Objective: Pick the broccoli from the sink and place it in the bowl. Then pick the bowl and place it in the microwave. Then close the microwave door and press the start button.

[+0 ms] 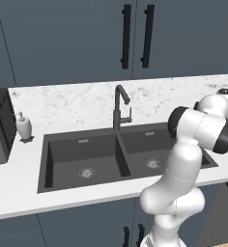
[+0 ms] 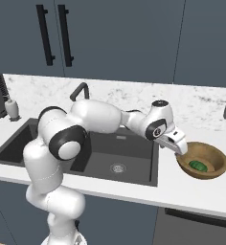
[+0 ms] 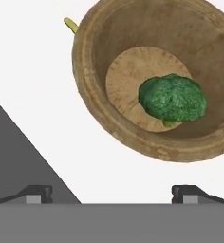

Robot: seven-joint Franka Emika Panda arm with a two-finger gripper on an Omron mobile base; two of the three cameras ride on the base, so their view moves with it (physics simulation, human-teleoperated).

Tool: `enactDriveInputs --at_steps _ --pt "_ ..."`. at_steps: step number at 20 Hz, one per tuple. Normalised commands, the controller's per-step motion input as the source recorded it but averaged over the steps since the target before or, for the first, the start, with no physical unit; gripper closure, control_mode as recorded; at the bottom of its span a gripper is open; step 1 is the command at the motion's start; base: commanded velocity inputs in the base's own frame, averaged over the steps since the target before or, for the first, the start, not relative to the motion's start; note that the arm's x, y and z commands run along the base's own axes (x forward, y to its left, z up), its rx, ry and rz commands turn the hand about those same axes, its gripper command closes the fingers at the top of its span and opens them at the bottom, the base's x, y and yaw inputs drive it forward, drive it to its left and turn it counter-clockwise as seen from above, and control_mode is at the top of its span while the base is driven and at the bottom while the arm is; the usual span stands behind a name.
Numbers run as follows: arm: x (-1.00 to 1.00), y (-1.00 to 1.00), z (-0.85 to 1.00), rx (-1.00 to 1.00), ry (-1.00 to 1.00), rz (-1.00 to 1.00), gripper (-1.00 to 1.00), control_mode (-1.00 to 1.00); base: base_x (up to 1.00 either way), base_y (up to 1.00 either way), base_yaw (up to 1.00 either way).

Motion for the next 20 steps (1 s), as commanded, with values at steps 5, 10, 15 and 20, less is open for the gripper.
enactDriveInputs --at_steps 5,10,15,20 --pt "0.18 -0.07 0.00 -0.01 0.11 0.09 -1.00 -1.00 0.00 0.00 0.00" --pt "0.27 -0.27 0.00 -0.02 0.24 0.14 -1.00 -1.00 0.00 0.00 0.00" --pt "0.22 -0.28 -0.06 0.00 0.09 0.12 -1.00 -1.00 0.00 0.00 0.00" --pt "0.15 -0.20 -0.16 0.00 0.00 0.12 -1.00 -1.00 0.00 0.00 0.00"
